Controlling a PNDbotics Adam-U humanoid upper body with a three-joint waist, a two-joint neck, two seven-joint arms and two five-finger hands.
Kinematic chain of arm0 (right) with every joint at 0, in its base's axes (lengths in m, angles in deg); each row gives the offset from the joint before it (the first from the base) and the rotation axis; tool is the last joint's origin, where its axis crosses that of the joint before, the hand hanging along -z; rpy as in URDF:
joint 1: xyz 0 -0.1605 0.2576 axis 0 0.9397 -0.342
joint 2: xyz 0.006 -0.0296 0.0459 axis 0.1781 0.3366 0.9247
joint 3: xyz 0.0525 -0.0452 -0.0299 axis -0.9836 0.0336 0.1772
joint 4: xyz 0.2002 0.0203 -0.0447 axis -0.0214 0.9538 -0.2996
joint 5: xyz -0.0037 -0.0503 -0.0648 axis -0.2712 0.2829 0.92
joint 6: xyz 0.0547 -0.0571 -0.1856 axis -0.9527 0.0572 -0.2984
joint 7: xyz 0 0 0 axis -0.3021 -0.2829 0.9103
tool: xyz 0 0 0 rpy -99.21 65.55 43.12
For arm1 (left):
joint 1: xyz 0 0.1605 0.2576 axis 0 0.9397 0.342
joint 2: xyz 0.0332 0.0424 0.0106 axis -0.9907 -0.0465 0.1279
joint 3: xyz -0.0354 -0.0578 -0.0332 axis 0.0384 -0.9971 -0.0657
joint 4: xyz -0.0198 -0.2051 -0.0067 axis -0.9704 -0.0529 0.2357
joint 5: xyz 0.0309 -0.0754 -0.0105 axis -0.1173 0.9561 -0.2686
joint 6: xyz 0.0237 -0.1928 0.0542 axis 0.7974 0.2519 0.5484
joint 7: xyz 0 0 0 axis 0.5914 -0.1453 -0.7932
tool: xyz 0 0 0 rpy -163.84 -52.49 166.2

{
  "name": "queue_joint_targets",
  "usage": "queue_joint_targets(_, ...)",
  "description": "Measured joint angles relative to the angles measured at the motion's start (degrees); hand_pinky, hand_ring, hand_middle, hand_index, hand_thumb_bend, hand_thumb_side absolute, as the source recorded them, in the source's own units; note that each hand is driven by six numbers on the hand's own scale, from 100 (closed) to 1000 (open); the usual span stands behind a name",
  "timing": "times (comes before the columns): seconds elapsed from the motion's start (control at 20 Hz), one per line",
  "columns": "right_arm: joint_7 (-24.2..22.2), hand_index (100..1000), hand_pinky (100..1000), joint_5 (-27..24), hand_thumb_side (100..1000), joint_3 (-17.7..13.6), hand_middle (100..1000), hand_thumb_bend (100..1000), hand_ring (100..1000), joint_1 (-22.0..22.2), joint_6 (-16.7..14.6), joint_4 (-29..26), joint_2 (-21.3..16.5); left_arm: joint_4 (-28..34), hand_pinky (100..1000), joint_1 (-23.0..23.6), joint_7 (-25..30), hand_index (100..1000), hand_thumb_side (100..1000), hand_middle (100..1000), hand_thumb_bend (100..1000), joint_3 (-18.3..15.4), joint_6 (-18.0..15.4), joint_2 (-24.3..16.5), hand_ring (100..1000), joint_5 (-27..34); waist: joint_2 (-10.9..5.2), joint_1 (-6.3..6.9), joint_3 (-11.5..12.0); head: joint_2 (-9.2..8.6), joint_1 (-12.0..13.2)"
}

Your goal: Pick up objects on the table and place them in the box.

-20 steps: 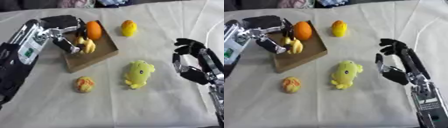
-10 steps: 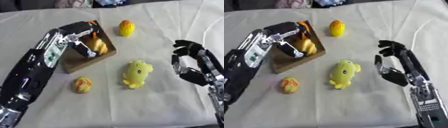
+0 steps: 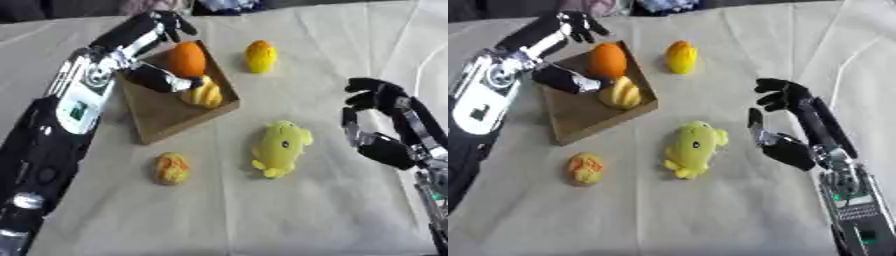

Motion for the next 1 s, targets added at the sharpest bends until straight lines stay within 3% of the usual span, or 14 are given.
queue_joint_targets(0.3, -1.43, 866, 710, 0.75, 261, 0.39, 765, 118, 722, -2.75, 0.09, -0.05, -4.55, 13.02, 685, 8.82, -4.34, 792, 418, 717, 549, -5.11, 4.12, -4.76, 672, 12.05, 0.00, 0.00, 1.22, -0.03, -0.44)
queue_joint_targets(0.35, -1.76, 869, 712, 0.89, 312, 0.60, 766, 100, 724, -3.43, 0.11, -0.04, -5.43, 14.39, 684, 10.45, -4.99, 791, 418, 717, 545, -5.75, 4.73, -5.02, 672, 13.47, 0.00, 0.00, 1.37, -0.05, -0.48)
queue_joint_targets(0.4, -2.08, 871, 715, 1.10, 260, 0.79, 771, 122, 728, -4.16, 0.10, -0.01, -6.34, 15.63, 682, 12.02, -5.57, 789, 415, 715, 529, -6.29, 5.27, -5.12, 671, 14.70, 0.00, 0.00, 1.58, -0.10, -0.52)
queue_joint_targets(0.7, -4.19, 891, 731, 1.75, 251, 2.56, 795, 137, 746, -11.23, 0.04, 1.66, -13.14, 18.80, 670, 19.44, -8.40, 788, 414, 705, 485, -8.36, 7.58, -4.02, 660, 17.69, 0.00, -0.01, 2.90, -0.48, -1.52)
queue_joint_targets(1.0, -7.66, 906, 736, 0.00, 258, 5.24, 827, 161, 758, -21.13, 0.37, 8.62, -20.29, 20.08, 658, 23.90, -10.17, 784, 420, 694, 471, -9.17, 8.59, -0.48, 648, 19.09, 0.00, -0.38, 4.40, -0.63, -3.03)
